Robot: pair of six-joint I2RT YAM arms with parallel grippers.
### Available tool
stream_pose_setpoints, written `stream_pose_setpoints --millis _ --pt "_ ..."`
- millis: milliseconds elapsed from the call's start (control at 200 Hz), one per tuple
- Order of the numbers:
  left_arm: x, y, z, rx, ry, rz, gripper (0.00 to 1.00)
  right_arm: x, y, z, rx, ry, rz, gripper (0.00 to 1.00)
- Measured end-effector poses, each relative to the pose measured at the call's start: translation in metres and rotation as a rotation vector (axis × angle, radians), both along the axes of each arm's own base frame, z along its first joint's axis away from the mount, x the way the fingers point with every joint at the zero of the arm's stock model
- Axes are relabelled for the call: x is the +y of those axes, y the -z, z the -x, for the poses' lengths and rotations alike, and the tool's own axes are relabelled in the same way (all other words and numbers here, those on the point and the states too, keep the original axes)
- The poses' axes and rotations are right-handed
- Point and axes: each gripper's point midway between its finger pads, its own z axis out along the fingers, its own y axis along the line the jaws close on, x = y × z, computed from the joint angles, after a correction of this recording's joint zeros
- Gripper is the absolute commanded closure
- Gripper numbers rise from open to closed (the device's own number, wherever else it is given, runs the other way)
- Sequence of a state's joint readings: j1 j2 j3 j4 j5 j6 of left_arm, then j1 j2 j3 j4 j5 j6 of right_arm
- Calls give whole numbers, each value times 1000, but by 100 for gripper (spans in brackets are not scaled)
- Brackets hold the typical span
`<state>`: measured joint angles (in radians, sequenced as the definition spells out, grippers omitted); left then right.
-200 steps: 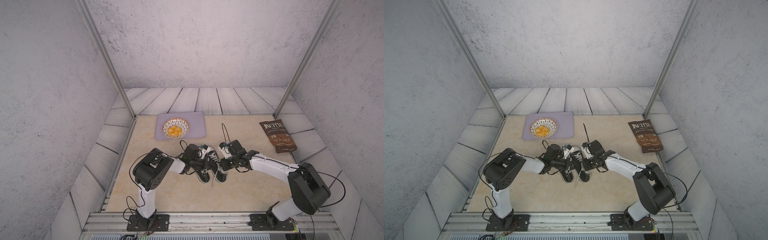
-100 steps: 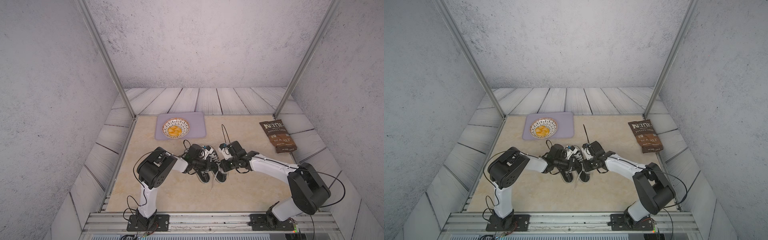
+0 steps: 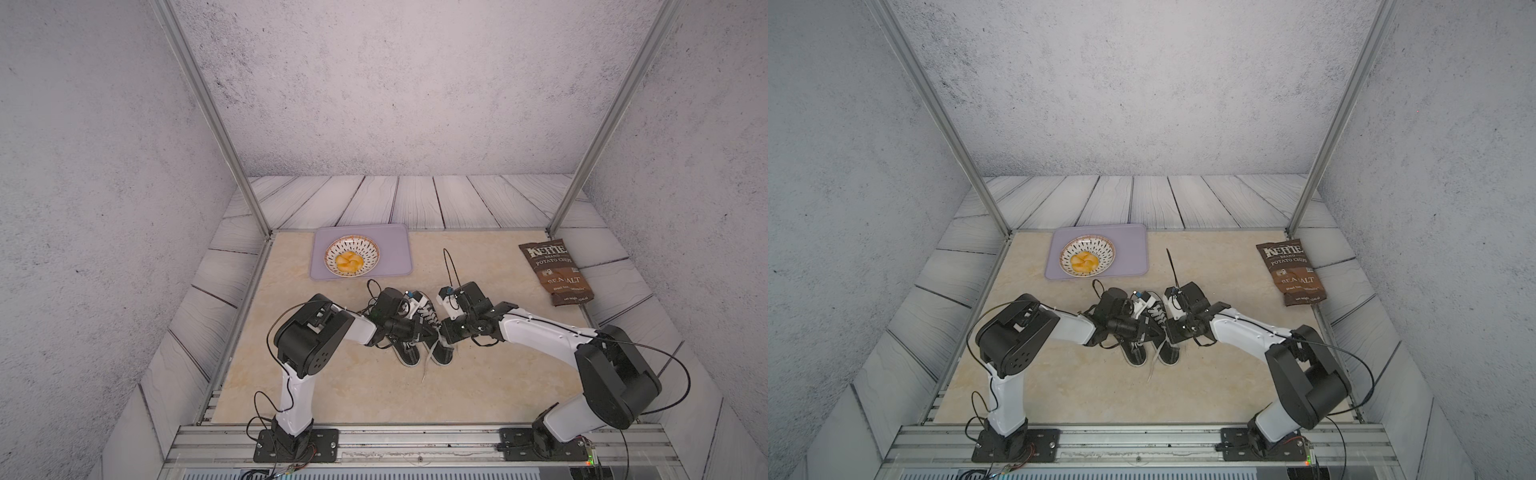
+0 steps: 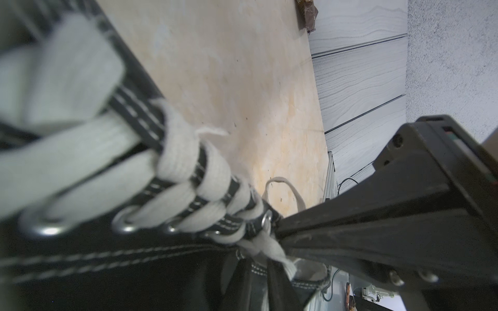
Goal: Tie the shoes
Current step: Tie the shoelace on the shoe.
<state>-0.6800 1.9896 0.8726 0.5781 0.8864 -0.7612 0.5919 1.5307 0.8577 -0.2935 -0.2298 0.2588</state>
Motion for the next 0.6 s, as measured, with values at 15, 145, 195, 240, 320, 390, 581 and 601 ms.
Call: stream_pose_setpoints --millis 15,145,195,240,320,390,581,601 --pt "0 0 0 1 0 1 78 0 0 0 0 0 0 90" --pt "-2 0 0 3 5 9 76 0 0 0 0 0 0 90" --pt "-3 0 -1 3 5 11 75 0 0 0 0 0 0 90" --pt "-3 -1 -1 3 5 15 75 0 0 0 0 0 0 90" --pt "-5 -1 -2 8 6 25 75 0 0 0 0 0 0 90" --pt "-6 -1 -2 10 7 32 74 0 0 0 0 1 0 90" --pt "-9 -3 -3 22 10 61 82 -2 0 -2 0 8 0 90" --pt "-9 -3 -4 25 8 65 83 -2 0 -2 -1 9 -1 90"
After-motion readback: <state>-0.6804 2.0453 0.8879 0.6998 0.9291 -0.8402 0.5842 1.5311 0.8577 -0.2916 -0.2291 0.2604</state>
